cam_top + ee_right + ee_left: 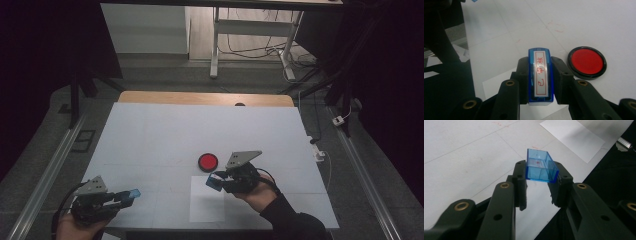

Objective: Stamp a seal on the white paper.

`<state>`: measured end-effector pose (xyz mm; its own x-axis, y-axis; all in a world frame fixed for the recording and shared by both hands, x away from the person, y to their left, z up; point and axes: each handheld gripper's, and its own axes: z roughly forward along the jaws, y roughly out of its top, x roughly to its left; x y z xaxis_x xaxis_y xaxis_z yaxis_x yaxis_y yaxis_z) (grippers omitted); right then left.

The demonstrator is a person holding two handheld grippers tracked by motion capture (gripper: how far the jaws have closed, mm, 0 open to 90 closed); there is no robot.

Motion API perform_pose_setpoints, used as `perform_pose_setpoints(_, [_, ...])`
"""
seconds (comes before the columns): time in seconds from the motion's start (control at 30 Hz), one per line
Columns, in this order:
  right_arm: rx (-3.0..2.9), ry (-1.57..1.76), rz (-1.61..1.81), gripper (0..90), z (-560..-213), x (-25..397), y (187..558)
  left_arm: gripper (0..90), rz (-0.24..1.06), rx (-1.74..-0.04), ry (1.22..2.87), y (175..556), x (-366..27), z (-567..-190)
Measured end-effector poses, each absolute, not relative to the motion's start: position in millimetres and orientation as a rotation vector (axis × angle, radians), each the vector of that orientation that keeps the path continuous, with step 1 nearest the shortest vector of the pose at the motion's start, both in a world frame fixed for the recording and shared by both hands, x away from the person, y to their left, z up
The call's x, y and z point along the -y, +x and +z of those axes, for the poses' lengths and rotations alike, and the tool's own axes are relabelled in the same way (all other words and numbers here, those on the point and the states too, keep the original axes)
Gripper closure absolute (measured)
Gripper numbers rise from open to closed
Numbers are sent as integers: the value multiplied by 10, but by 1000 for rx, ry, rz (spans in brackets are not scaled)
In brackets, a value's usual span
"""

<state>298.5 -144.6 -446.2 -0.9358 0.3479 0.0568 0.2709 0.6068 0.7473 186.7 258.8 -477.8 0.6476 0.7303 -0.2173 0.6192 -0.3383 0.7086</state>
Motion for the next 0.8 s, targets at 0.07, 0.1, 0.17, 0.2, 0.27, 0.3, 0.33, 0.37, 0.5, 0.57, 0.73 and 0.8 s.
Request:
perform_pose_setpoints(0.07, [-2738,518,1242,704,-4477,1432,2964,687,173,-1053,2061,1870,-2590,-4780])
perform_pose_setpoints(0.1, [-2743,515,1237,704,-4488,1423,2958,688,173,-1054,2060,1870,-2591,-4780])
perform_pose_setpoints(0.17, [-2751,509,1218,704,-4512,1405,2951,687,174,-1054,2061,1870,-2590,-4780])
perform_pose_setpoints(0.2, [-2756,506,1215,705,-4527,1396,2952,687,173,-1054,2061,1871,-2590,-4780])
perform_pose_setpoints(0.27, [-2762,496,1190,705,-4550,1372,2952,687,173,-1057,2060,1872,-2590,-4781])
perform_pose_setpoints(0.3, [-2764,493,1188,704,-4565,1356,2949,687,170,-1058,2059,1873,-2592,-4781])
perform_pose_setpoints(0.33, [-2769,483,1179,705,-4576,1341,2947,687,170,-1061,2058,1874,-2592,-4781])
perform_pose_setpoints(0.37, [-2774,460,1169,705,-4588,1330,2947,687,167,-1062,2058,1876,-2593,-4782])
perform_pose_setpoints(0.5, [-2794,431,1143,705,-4634,1276,2934,687,167,-1065,2058,1879,-2593,-4783])
perform_pose_setpoints(0.57, [-2800,413,1124,705,-4667,1250,2937,688,166,-1066,2059,1880,-2593,-4783])
perform_pose_setpoints(0.73, [-2813,413,1092,704,-4755,1196,2972,688,166,-1064,2059,1879,-2593,-4783])
perform_pose_setpoints(0.8, [-2821,416,1083,705,-4782,1184,2992,687,166,-1065,2060,1880,-2593,-4783])
